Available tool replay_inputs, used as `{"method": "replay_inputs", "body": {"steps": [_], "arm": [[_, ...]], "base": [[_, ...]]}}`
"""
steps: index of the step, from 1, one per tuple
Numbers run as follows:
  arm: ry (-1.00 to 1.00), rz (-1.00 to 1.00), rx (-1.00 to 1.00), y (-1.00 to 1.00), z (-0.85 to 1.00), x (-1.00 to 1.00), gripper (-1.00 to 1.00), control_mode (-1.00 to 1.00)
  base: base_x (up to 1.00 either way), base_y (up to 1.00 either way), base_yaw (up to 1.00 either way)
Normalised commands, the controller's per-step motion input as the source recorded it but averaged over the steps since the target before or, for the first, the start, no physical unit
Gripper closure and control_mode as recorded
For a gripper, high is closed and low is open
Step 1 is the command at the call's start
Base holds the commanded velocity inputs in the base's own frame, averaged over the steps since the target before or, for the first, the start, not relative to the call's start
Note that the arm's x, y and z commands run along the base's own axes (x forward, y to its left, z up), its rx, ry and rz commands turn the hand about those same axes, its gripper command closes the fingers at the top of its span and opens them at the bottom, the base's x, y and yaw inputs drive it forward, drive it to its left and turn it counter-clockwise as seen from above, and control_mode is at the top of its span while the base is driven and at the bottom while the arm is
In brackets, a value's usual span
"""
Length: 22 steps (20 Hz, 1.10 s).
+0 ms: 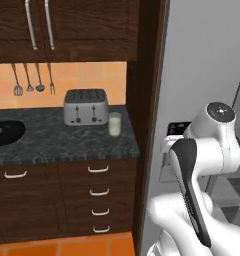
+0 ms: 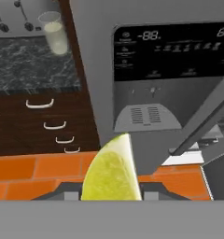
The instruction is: Grab a lemon wedge from the fridge and one ice cube from the ice bowl, and put them in the glass of lemonade.
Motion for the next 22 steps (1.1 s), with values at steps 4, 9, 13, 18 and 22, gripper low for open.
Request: {"method": "replay_inputs", "body": {"steps": [4, 9, 13, 18, 22], "arm": [[0.0, 0.0, 0.0, 0.0, 0.0, 0.0, 1.0, 1.0], [0.0, 0.0, 0.0, 0.0, 0.0, 0.0, 1.0, 1.0], [0.0, 0.0, 0.0, 0.0, 0.0, 0.0, 1.0, 1.0], [0.0, 0.0, 0.0, 0.0, 0.0, 0.0, 1.0, 1.0], [0.0, 0.0, 0.0, 0.0, 0.0, 0.0, 1.0, 1.0]], "base": [[0.29, 1.0, -0.14], [0.44, 0.48, -0.22], [0.77, -0.12, -0.06], [0.61, -0.06, -0.03], [0.35, 0.4, -0.2]]}}
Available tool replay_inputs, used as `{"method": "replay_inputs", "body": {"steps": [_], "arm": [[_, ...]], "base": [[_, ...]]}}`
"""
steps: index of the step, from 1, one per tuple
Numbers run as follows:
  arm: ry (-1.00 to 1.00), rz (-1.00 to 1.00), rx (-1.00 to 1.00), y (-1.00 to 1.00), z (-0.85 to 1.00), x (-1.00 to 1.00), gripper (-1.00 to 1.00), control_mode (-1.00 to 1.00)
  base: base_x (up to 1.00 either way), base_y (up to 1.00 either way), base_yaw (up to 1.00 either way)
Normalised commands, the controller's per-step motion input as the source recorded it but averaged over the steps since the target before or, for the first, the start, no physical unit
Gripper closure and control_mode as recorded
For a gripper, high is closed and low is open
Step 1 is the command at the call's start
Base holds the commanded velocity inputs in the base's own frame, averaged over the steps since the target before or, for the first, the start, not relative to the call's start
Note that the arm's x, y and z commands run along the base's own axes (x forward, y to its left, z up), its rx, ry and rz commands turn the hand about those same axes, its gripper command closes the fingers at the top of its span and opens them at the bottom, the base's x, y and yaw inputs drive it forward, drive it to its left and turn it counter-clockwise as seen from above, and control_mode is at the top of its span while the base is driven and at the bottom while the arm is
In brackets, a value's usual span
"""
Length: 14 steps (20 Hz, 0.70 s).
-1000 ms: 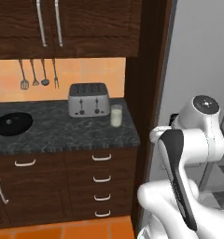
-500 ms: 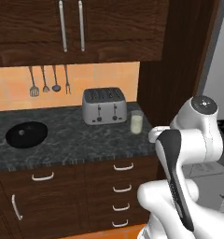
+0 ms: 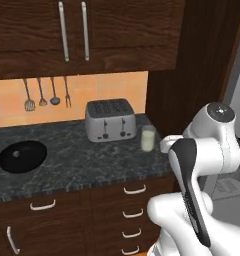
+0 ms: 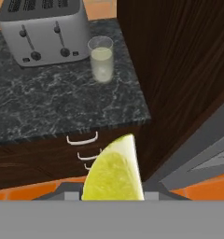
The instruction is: Grab a lemon wedge from the fridge and one ice cube from the ice bowl, and put them in the glass of lemonade.
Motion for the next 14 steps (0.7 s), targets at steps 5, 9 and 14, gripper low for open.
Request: {"method": "replay_inputs", "body": {"steps": [5, 9, 14], "arm": [[0.0, 0.0, 0.0, 0.0, 0.0, 0.0, 1.0, 1.0], [0.0, 0.0, 0.0, 0.0, 0.0, 0.0, 1.0, 1.0], [0.0, 0.0, 0.0, 0.0, 0.0, 0.0, 1.0, 1.0]], "base": [[0.51, 0.32, -0.3], [0.49, 0.34, -0.31], [0.58, 0.62, -0.29]]}}
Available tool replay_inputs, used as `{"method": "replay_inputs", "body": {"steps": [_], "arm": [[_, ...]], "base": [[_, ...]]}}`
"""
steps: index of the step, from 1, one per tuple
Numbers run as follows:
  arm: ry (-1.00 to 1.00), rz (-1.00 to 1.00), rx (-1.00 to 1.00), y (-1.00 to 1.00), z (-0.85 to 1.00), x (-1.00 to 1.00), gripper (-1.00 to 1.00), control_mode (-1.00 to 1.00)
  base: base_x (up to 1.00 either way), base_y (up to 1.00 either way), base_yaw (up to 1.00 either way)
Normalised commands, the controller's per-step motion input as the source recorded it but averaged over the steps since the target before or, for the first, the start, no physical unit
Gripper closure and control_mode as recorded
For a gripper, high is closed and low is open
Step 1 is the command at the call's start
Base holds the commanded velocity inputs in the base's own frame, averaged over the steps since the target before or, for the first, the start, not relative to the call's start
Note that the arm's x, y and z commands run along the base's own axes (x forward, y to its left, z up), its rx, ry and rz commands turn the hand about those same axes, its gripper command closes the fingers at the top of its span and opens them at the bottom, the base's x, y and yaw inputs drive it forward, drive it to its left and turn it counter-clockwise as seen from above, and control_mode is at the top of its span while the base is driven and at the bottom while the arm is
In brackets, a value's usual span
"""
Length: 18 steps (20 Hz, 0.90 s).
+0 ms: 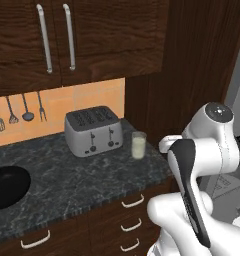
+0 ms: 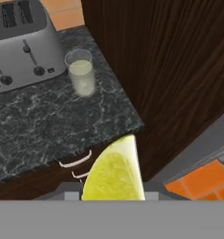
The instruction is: Grab a lemon wedge from the fridge and one ice cube from the ice bowl, and put them in the glass of lemonade.
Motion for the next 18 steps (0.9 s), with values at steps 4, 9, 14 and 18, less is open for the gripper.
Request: {"method": "replay_inputs", "body": {"steps": [4, 9, 14, 18], "arm": [[0.0, 0.0, 0.0, 0.0, 0.0, 0.0, 1.0, 1.0], [0.0, 0.0, 0.0, 0.0, 0.0, 0.0, 1.0, 1.0], [0.11, -0.01, -0.1, 0.67, 0.0, 0.51, 1.0, -1.0], [0.15, 0.01, -0.09, 0.6, 0.0, 0.67, 1.0, -1.0]], "base": [[0.92, 0.39, -0.15], [0.85, 0.48, -0.15], [0.14, 0.13, -0.02], [0.0, 0.0, 0.0]]}}
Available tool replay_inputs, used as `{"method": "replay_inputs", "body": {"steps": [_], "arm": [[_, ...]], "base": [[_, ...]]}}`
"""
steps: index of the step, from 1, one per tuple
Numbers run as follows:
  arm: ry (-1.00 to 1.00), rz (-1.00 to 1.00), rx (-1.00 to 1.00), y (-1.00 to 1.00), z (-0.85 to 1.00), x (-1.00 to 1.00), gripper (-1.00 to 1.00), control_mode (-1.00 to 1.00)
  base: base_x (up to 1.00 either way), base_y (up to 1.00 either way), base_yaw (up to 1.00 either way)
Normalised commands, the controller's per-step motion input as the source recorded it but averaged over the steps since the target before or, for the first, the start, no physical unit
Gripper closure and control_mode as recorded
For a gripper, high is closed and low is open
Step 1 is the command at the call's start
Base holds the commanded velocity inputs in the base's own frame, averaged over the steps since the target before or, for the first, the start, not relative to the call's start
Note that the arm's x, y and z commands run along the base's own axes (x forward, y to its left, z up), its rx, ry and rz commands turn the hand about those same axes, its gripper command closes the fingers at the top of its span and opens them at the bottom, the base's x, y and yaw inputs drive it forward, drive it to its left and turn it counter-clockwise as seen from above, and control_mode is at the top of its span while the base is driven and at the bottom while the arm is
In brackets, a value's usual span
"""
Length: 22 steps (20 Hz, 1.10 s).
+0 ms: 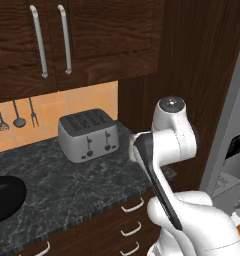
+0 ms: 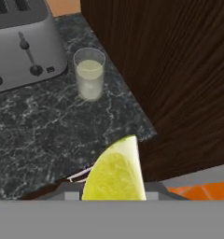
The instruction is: Grab a lemon wedge from the fridge and one ice cube from the ice bowl, and put them in the glass of lemonade.
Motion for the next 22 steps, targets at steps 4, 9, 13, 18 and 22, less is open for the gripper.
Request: {"method": "replay_inputs", "body": {"steps": [4, 9, 13, 18, 22], "arm": [[0.12, 0.06, 0.0, 0.02, -0.01, 0.64, 1.0, -1.0], [0.07, 0.01, 0.01, -0.09, -0.06, 0.8, 1.0, -1.0], [0.12, 0.0, 0.0, -0.1, -0.19, 0.82, 1.0, -1.0], [0.01, 0.0, 0.02, -0.01, -0.74, 0.7, 1.0, -1.0], [0.0, 0.0, 0.04, 0.0, -0.54, 0.79, 1.0, -1.0]], "base": [[0.0, 0.0, 0.0], [0.0, 0.0, 0.0], [0.0, 0.0, 0.0], [0.0, 0.0, 0.0], [0.0, 0.0, 0.0]]}}
